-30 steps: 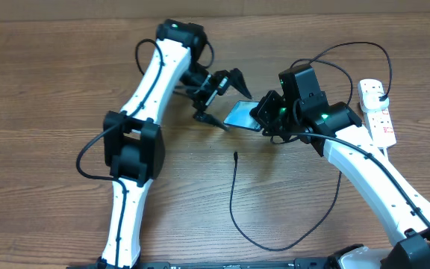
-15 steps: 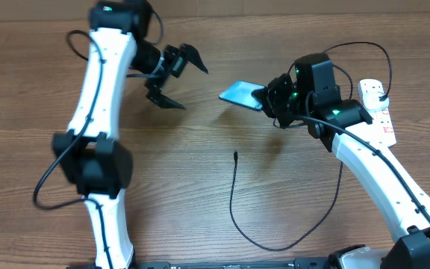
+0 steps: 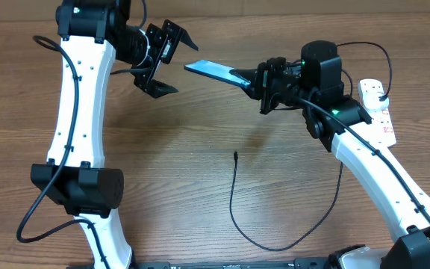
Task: Plug charger to phone and switch on socket
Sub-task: 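Move the left gripper to the phone's far end and close on it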
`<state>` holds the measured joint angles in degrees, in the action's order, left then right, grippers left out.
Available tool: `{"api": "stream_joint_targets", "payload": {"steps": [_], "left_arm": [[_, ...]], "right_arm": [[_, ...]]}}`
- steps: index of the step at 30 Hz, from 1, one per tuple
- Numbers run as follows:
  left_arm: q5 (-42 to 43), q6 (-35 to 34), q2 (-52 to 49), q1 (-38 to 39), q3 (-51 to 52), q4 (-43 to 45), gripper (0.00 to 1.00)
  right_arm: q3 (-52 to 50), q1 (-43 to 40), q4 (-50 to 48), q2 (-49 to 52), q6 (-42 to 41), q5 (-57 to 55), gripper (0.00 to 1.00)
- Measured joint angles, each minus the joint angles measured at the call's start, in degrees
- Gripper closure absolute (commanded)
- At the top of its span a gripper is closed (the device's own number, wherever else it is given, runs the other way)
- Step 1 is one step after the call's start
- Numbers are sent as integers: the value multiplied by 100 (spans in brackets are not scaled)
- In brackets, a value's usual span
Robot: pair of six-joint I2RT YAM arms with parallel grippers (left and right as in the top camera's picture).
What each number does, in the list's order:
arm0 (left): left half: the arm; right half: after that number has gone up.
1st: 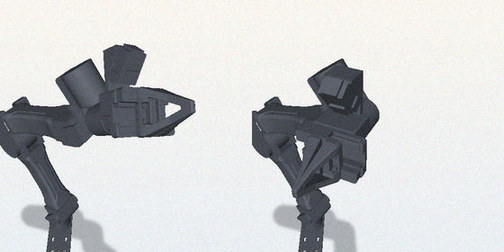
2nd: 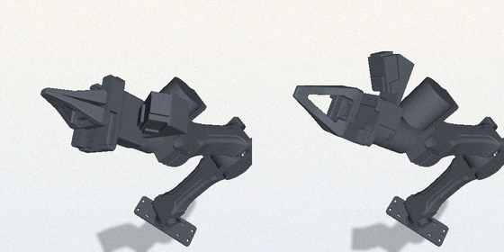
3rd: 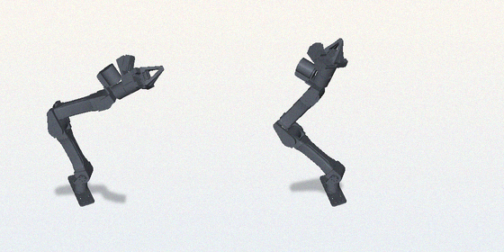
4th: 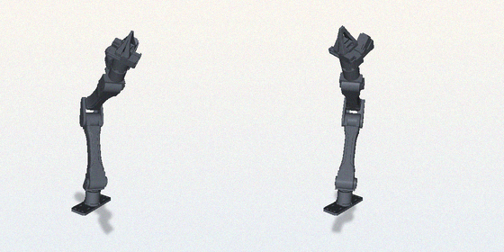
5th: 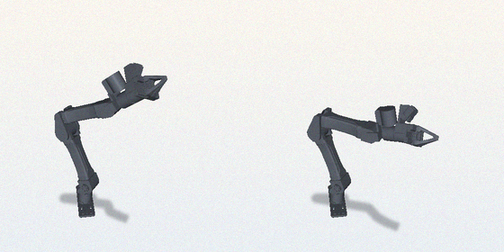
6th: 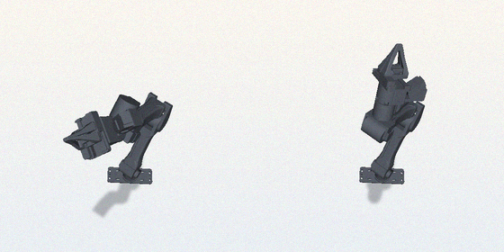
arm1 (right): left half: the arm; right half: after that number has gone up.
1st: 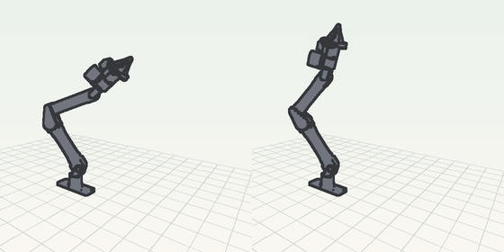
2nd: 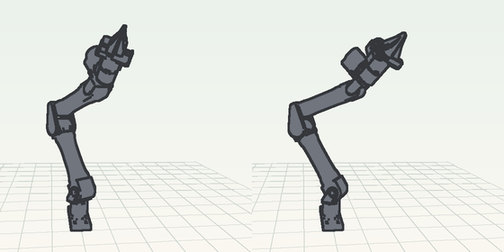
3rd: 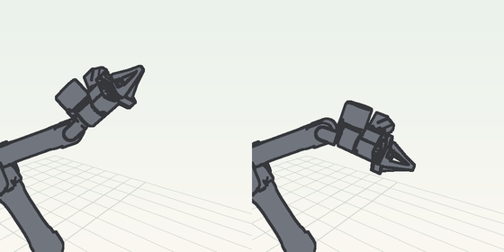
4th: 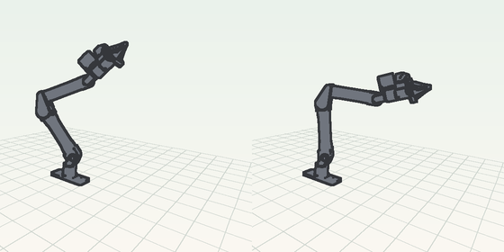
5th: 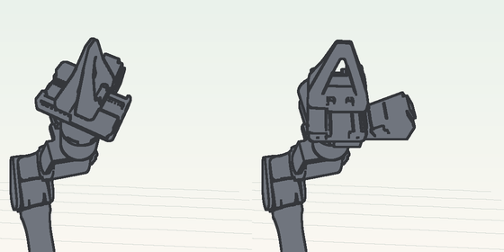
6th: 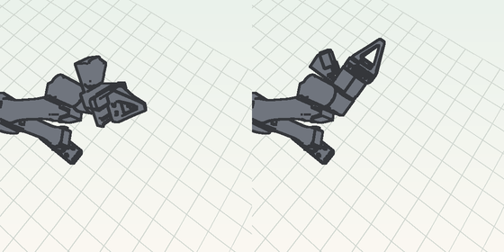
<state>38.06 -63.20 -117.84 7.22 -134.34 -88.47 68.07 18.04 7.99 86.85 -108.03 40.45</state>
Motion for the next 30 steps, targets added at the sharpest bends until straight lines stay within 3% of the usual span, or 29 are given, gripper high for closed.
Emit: {"api": "stream_joint_targets", "payload": {"steps": [5, 10, 15, 25, 27, 30], "left_arm": [[-52, -332, 2, 201, 0, 391, 0], [-109, -798, 4, 476, 0, 669, 0], [-319, -1154, 4, 595, 0, 881, 6], [-343, -1381, 4, 597, 0, 922, 8], [-343, -1436, 4, 610, 0, 927, 15], [-343, -1480, 4, 634, 0, 960, 35]], "right_arm": [[0, 0, -529, 2, -776, 319, 96], [0, 7, -960, 2, -789, 446, 96], [0, -4, -944, 2, -791, 459, 96], [0, 4, -951, 2, -789, 317, 96], [0, 4, -953, 2, -789, 214, 96], [0, 4, -951, 2, -789, 22, 96]]}}
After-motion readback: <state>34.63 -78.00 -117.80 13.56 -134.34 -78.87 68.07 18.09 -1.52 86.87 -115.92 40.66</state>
